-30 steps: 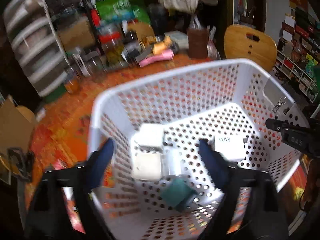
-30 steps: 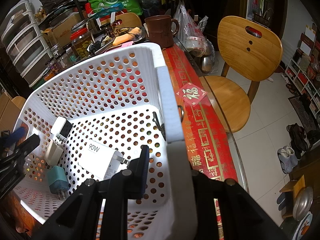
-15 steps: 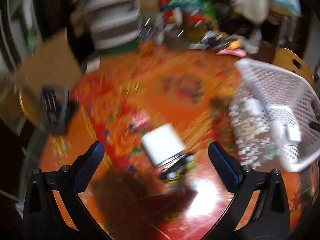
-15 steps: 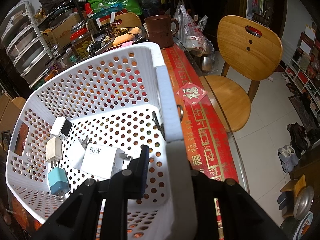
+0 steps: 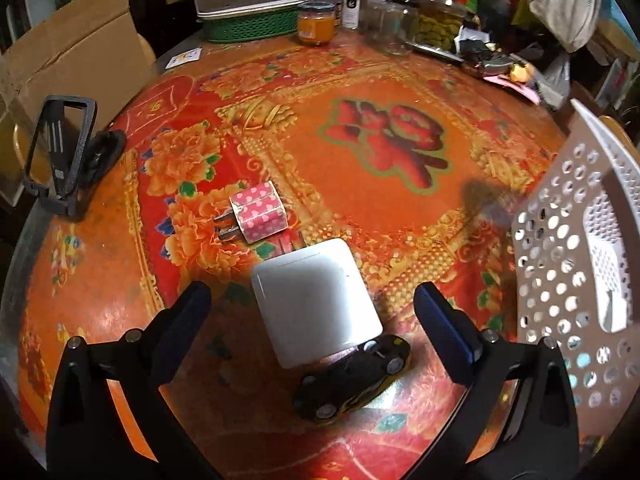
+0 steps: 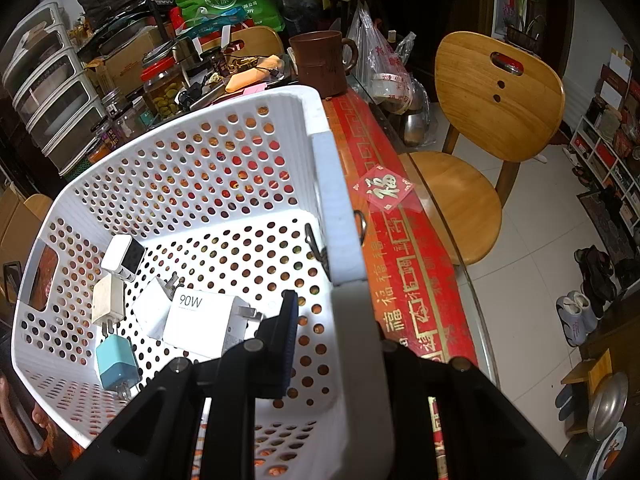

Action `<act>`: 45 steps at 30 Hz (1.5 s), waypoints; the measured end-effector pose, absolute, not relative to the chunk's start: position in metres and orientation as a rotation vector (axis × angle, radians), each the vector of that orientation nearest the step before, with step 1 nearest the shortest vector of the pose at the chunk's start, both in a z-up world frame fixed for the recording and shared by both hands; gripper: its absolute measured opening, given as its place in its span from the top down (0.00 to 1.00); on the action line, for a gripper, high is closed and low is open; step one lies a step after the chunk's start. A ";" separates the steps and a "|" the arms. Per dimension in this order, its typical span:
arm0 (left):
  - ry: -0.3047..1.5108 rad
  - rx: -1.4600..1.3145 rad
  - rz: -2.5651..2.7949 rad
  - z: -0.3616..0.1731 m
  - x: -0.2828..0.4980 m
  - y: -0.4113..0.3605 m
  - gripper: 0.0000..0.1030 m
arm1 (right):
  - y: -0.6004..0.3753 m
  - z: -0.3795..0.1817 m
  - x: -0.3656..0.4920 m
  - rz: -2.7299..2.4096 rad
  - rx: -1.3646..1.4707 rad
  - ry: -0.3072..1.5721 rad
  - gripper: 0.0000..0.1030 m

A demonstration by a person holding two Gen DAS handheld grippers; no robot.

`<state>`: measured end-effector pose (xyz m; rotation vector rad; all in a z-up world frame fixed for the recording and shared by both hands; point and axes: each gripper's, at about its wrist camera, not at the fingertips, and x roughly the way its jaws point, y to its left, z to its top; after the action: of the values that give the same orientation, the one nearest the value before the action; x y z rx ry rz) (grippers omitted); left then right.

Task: Organize rigid objects
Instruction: 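Move the left tool to the white square charger and grasp it, then carry the white square charger into the basket and open the left tool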

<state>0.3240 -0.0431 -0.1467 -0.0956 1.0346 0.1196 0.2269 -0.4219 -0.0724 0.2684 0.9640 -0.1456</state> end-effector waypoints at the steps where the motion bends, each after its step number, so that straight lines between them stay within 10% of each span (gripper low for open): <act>1: 1.037 -0.088 0.132 -0.148 0.325 -0.044 0.06 | -0.422 -0.072 0.227 -0.145 0.268 0.964 0.80; 10: 1.070 -0.154 0.165 -0.162 0.335 -0.038 0.40 | -0.422 -0.072 0.227 -0.143 0.264 0.964 0.80; 45: 0.665 0.072 0.285 -0.015 0.270 -0.012 0.42 | -0.421 -0.073 0.228 -0.144 0.264 0.965 0.79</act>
<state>0.2705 -0.0122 -0.0148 0.0721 0.6649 0.2852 0.2275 -0.4213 -0.0727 0.2644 0.9649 -0.1438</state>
